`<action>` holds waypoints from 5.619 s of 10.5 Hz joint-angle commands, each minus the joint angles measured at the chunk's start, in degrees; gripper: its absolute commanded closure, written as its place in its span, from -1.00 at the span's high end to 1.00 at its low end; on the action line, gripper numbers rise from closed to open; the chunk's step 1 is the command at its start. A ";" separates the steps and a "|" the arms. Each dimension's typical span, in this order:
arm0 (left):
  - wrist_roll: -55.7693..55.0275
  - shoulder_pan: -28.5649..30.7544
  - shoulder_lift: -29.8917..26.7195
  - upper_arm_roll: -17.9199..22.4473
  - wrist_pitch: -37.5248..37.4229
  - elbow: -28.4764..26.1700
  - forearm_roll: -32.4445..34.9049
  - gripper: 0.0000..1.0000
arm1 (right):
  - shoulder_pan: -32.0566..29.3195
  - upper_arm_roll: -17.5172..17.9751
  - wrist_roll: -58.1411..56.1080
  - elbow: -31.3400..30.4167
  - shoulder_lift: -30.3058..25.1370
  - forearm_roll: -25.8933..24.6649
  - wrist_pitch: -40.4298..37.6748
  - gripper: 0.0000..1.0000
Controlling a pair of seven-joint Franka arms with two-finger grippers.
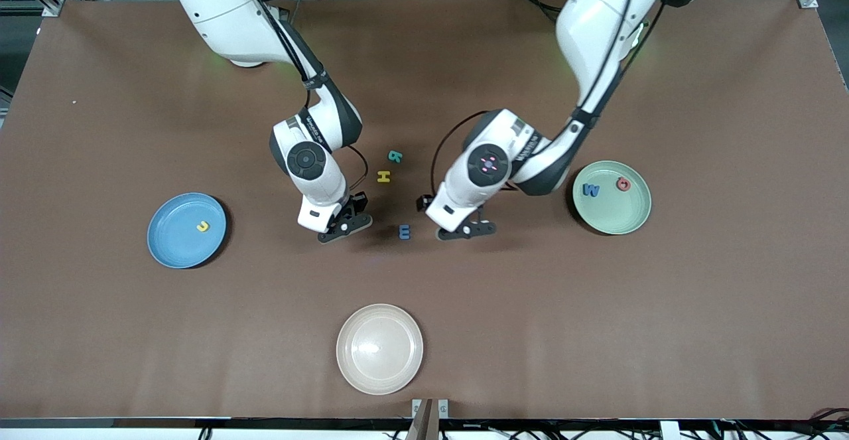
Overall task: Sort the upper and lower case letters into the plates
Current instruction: 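Release the pink letter while the right gripper grasps the blue a, then place the blue a on the blue plate while the left gripper lowers, then grasp the yellow H with the left gripper while the right gripper returns, then carry the H to the green plate while the right gripper grasps the w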
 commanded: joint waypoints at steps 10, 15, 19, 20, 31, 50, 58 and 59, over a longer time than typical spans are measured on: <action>-10.76 -24.20 5.21 11.77 9.27 5.32 10.41 1.00 | -27.44 -0.28 -3.21 7.75 -4.54 -1.51 -26.98 -1.00; -11.73 -27.46 10.83 16.17 9.27 10.16 10.33 1.00 | -37.80 0.07 -8.65 9.95 -3.31 -6.80 -26.65 -0.07; -14.37 -28.78 11.10 16.26 8.93 9.81 10.42 1.00 | -36.08 0.33 -8.77 10.30 -2.96 -4.59 -27.17 1.00; -14.37 -28.78 10.75 16.26 8.23 9.72 10.42 0.92 | -35.46 0.33 -8.68 10.30 -2.96 -4.33 -27.26 1.00; -14.28 -29.13 11.36 16.08 7.52 9.54 10.15 -0.36 | -27.64 1.47 -19.44 10.12 -4.10 4.11 -27.80 1.00; 42.77 -1.66 -5.59 15.73 -27.07 6.56 1.98 -0.39 | -8.39 1.56 -48.13 -0.49 -5.06 -2.48 -7.22 1.00; 59.26 9.34 -21.58 15.73 -20.47 -26.18 5.76 -0.40 | -8.47 1.39 -50.25 -12.90 -7.62 -4.33 7.01 1.00; 63.81 12.41 -22.90 15.65 -14.86 -31.01 5.76 -0.40 | -8.47 1.39 -50.16 -12.91 -7.18 -4.50 7.45 1.00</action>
